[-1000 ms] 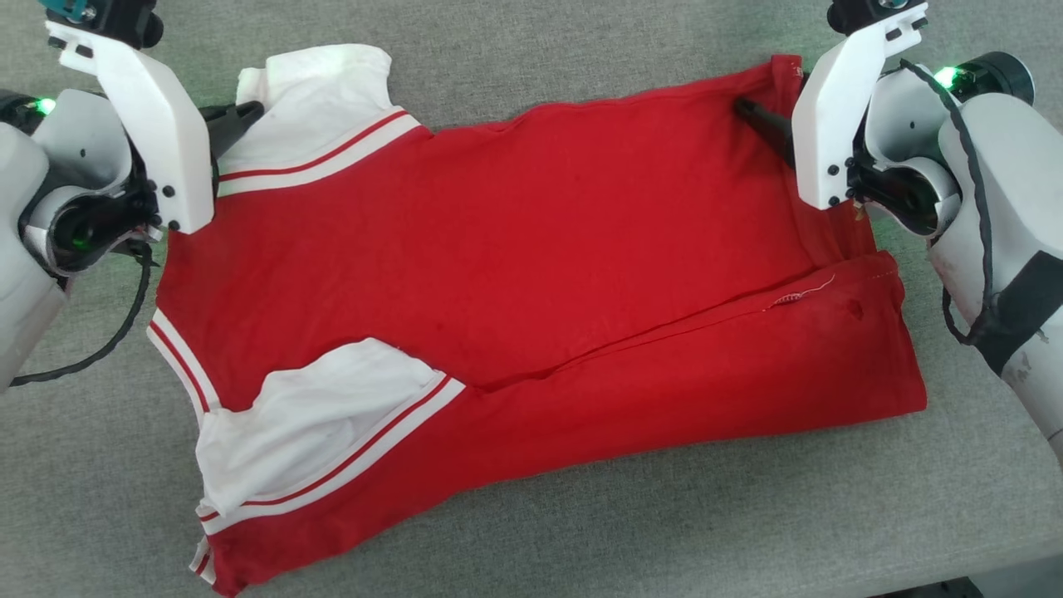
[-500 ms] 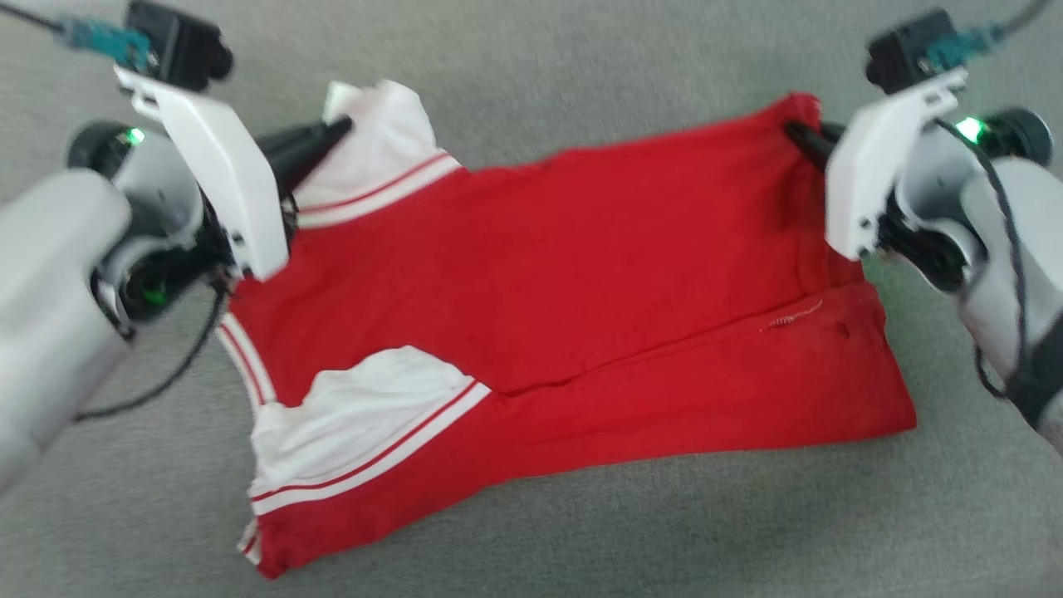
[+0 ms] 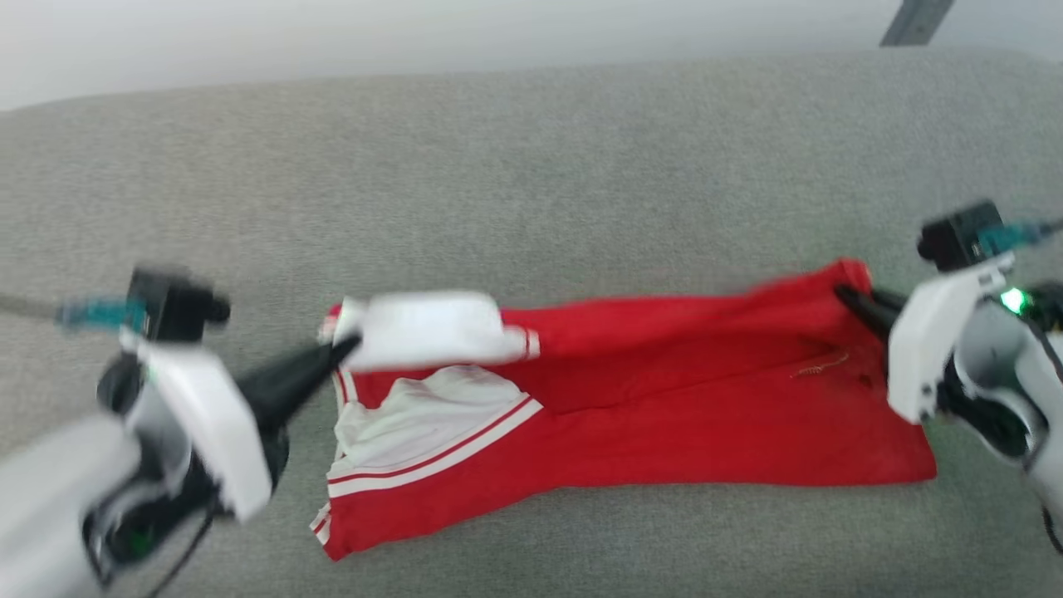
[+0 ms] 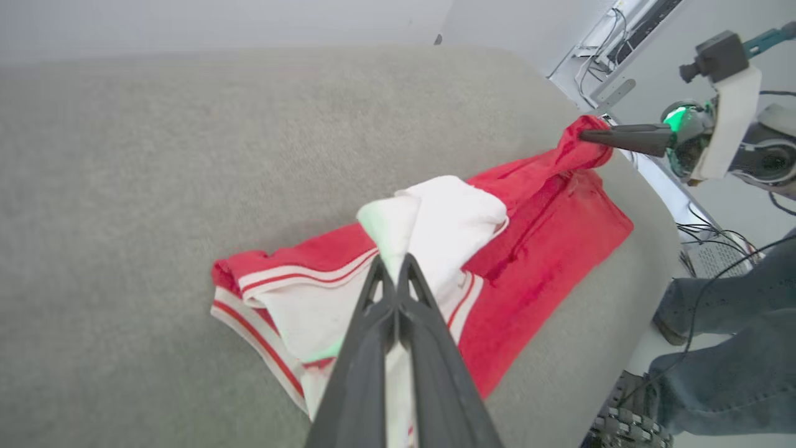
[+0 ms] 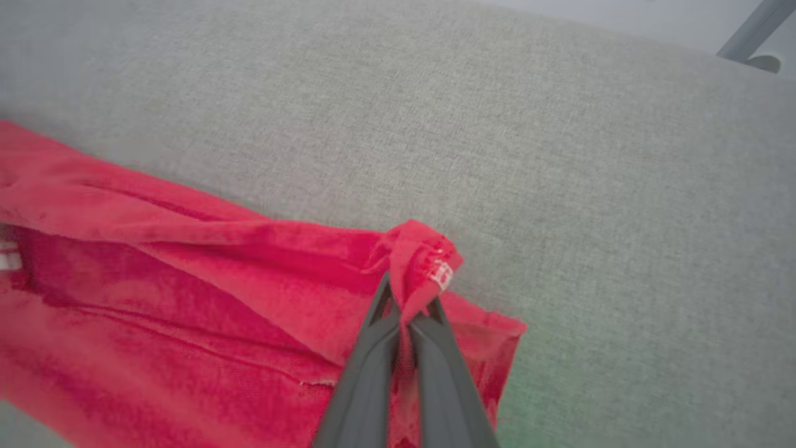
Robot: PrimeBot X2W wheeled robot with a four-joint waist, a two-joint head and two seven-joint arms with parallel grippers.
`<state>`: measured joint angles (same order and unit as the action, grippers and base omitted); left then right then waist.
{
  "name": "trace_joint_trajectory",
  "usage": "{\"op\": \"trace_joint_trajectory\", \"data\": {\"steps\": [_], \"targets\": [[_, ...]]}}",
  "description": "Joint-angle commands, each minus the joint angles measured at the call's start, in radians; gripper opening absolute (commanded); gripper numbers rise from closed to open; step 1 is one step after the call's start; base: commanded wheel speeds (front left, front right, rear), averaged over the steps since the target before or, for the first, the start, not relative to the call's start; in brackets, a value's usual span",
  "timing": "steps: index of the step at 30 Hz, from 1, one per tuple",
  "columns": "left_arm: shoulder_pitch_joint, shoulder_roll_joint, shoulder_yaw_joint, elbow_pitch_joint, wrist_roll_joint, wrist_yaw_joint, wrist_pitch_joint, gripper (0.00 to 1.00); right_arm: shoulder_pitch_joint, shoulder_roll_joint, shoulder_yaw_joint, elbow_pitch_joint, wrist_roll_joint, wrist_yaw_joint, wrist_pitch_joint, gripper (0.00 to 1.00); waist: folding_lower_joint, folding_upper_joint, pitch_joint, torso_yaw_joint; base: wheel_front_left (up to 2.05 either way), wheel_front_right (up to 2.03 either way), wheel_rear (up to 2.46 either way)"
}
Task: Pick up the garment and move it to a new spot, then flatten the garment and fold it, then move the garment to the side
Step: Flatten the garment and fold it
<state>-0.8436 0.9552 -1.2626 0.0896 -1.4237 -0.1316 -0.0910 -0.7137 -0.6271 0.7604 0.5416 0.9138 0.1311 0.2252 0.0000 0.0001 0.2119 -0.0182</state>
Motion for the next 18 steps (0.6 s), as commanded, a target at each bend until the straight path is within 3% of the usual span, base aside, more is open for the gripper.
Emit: {"op": "trace_joint_trajectory", "data": {"steps": [1,7,18], "targets": [[0.074,0.023,-0.006,-0.023,0.002,0.002,-0.046,0.00,0.064,-0.025,-0.026,-0.035,-0.006,-0.001,-0.009,0.00,0.0000,-0.0001,-0.013,0.016,0.00,0.00,0.00],[0.207,0.018,-0.011,-0.029,0.004,0.005,-0.114,0.00,0.185,-0.053,-0.113,-0.083,-0.013,-0.001,-0.010,0.00,0.0000,-0.0001,-0.009,0.029,0.00,0.00,0.00],[0.282,-0.129,-0.014,0.150,0.035,0.003,-0.133,0.00,0.296,0.027,-0.261,-0.031,-0.126,-0.001,0.000,0.00,0.0000,-0.0001,0.013,0.039,0.00,0.00,0.00]]}}
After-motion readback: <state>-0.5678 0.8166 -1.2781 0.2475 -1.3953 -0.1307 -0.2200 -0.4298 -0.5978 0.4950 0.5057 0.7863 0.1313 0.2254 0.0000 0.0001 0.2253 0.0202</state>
